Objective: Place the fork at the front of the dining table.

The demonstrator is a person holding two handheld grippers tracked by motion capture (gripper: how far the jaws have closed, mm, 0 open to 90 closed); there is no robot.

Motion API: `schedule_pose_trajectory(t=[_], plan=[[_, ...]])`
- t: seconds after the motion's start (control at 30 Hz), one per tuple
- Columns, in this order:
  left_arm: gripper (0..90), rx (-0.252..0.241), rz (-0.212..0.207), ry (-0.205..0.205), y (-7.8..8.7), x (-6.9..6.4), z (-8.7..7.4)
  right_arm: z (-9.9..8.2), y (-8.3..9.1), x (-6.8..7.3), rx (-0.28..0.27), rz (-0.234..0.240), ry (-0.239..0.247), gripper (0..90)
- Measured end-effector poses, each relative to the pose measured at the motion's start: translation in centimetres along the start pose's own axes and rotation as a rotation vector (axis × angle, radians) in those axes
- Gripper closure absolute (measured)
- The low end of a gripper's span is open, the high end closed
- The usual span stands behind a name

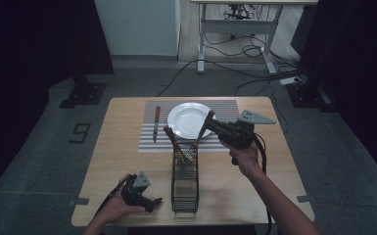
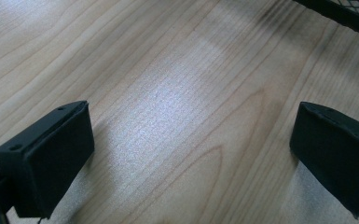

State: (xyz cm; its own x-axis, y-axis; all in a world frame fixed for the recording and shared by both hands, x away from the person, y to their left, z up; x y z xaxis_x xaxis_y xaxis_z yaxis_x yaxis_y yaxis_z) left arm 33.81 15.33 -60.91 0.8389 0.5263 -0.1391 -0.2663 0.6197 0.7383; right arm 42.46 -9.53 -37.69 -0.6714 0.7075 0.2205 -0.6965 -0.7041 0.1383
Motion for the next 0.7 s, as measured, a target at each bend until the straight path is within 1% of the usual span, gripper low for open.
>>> schedule_pose_trajectory(t=[0.17,0.53,0.7], plan=[[0.0,0.0,0.0,0.0,0.0,0.0,0.0,0.9,0.7,-0.3,-0.028,-0.005,-0.012,81.0],[0.0,0.001,0.0,-0.001,0.0,0.0,0.0,2.0,1.8,-1.2,-0.066,-0.014,-0.037,81.0],[0.0,0.001,0.0,-0.002,0.0,0.0,0.0,2.4,2.3,-1.8,-0.075,-0.018,-0.055,81.0]])
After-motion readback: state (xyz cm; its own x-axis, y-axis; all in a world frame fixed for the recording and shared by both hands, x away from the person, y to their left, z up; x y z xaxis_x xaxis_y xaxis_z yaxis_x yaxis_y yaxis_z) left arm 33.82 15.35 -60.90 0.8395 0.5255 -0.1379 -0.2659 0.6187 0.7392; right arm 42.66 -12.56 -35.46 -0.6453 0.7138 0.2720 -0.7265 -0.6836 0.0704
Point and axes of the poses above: each handheld gripper's, and its own axes: y roughly backward along the jaws, z roughly out of its top, x roughly to its left, the point moved 8 cm from there along -y, roughly forward along the jaws, and after that the axes turned 10 degrees about -z, right-handed, at the moved point
